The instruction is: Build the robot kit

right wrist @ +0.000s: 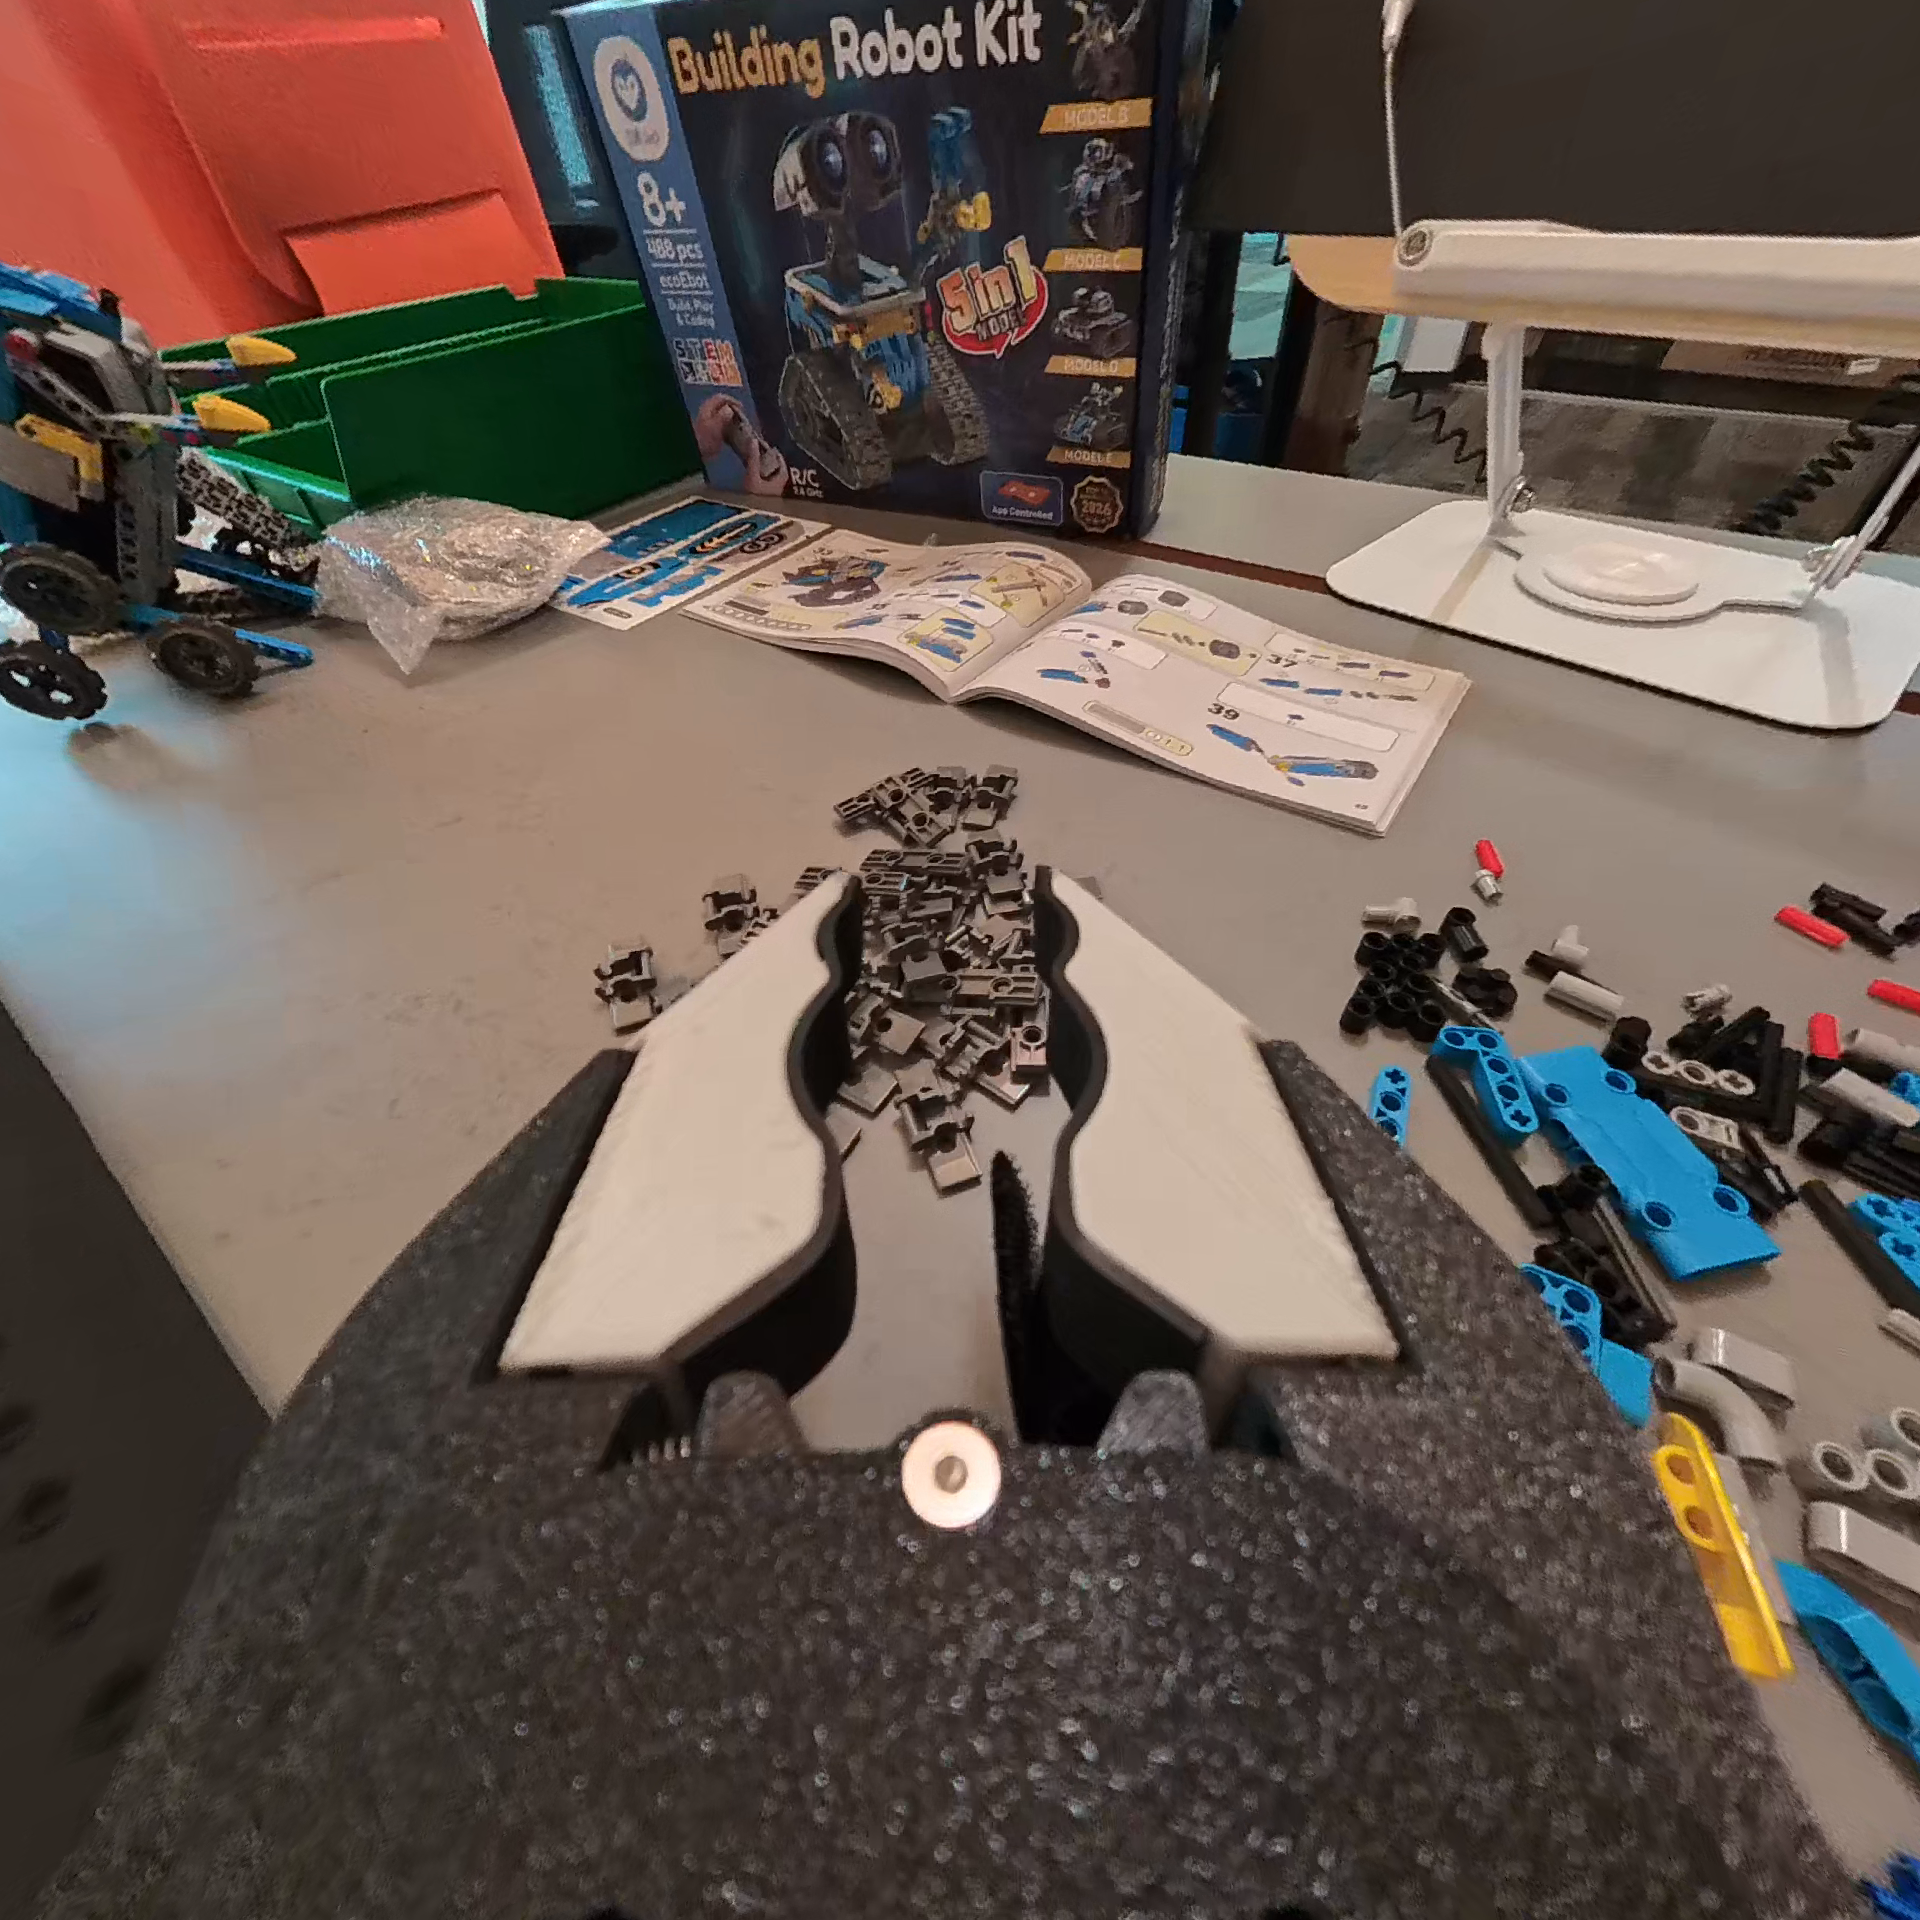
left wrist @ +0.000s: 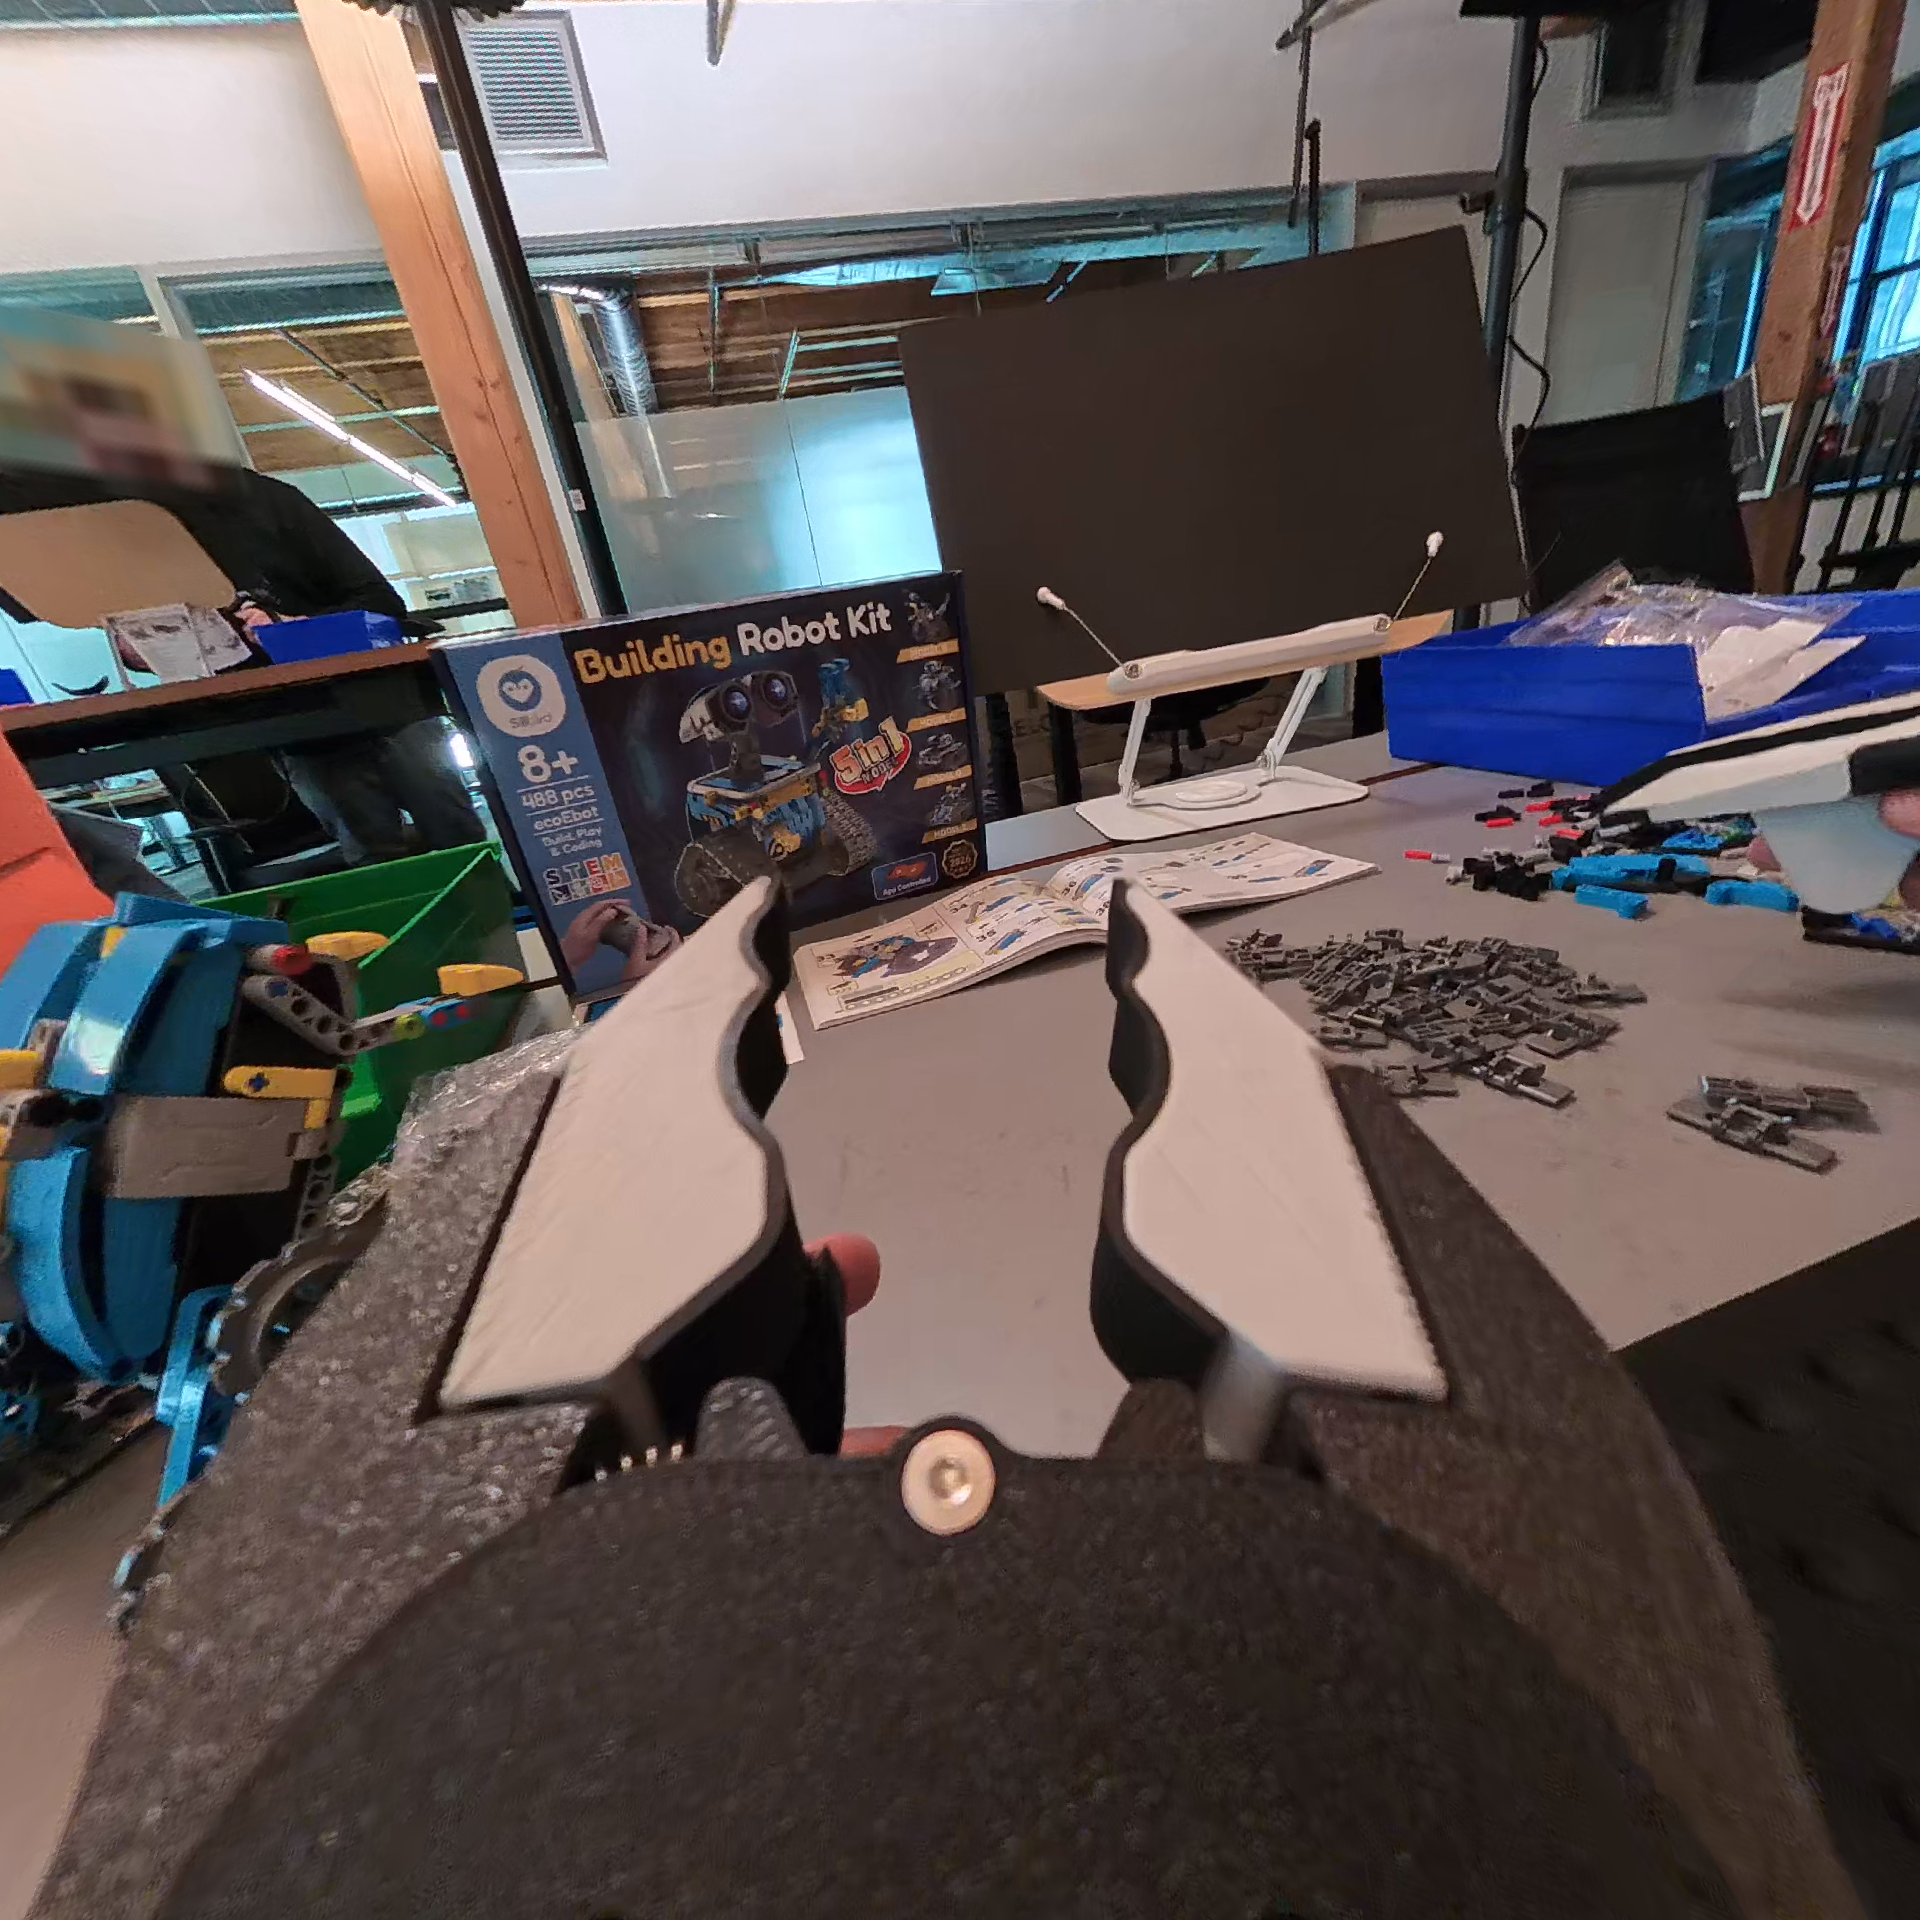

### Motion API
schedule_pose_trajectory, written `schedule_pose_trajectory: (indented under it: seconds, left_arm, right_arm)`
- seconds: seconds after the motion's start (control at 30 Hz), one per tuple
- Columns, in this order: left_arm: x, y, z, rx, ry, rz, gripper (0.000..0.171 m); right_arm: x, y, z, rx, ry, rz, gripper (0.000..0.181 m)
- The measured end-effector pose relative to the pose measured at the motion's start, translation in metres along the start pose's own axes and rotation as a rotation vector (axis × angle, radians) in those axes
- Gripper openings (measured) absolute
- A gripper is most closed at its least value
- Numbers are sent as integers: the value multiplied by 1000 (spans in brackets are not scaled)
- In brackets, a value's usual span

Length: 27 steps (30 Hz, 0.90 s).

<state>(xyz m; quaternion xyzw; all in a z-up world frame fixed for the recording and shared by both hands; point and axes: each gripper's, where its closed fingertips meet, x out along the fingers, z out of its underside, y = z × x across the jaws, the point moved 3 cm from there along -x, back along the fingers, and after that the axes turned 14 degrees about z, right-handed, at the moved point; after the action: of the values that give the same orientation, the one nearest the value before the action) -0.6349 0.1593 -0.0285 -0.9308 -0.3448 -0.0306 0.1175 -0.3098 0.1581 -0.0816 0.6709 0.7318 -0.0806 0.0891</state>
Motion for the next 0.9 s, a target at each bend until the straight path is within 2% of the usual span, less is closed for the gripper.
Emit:
schedule_pose_trajectory:
  seconds: [0.33,0.47,0.6,0.73,0.9]
  left_arm:
    - [4,-5,5,-51,-34,6,61]
    - [4,-13,7,-122,-31,3,62]
    - [0,-15,4,-125,-3,-16,62]
    - [-2,-10,2,-70,0,-36,61]
    - [2,2,3,46,-47,-43,55]
  right_arm:
    - [2,4,-1,60,-1,-26,32]
    - [-4,9,-9,98,52,-19,32]
    - [-13,9,-17,108,111,-13,35]
    - [-11,-1,-13,55,82,-43,41]
    - [-9,-24,-4,-129,49,-56,43]
